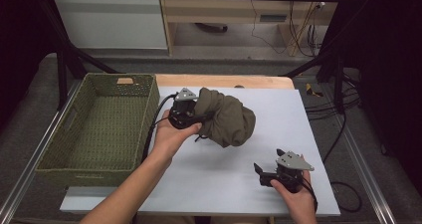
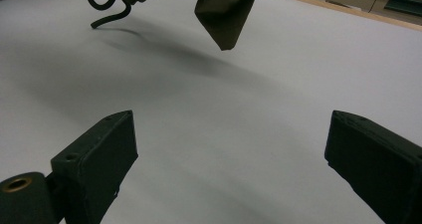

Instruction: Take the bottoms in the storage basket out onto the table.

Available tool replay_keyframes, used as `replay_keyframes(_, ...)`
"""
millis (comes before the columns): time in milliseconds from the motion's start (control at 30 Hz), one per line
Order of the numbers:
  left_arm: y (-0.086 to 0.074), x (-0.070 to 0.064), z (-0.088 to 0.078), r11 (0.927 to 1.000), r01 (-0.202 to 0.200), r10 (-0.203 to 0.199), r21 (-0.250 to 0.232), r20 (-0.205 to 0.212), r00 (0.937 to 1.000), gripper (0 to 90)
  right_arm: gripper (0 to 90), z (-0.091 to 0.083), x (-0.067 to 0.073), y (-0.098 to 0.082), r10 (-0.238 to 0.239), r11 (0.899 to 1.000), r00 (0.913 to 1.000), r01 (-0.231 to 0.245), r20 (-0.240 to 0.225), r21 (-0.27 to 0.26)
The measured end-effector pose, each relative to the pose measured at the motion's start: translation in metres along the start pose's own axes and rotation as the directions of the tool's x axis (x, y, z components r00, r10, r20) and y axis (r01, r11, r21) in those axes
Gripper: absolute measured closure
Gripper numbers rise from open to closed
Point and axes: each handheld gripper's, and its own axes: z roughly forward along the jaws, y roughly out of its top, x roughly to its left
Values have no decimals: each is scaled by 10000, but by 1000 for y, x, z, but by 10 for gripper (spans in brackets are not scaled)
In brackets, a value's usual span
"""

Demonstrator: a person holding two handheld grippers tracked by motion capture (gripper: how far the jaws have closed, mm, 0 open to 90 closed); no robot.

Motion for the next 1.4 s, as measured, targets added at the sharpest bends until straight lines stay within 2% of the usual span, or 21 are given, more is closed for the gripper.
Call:
replay_keyframes(467,-8,7,16,9994,40,-33,331,-210,9998,719,65,0,0,0,-43,10000,10000,43,-28,12)
replay_keyframes(1400,-15,4,33,9989,67,-57,470,-218,9997,718,64,0,0,0,-52,10000,10000,52,-67,33)
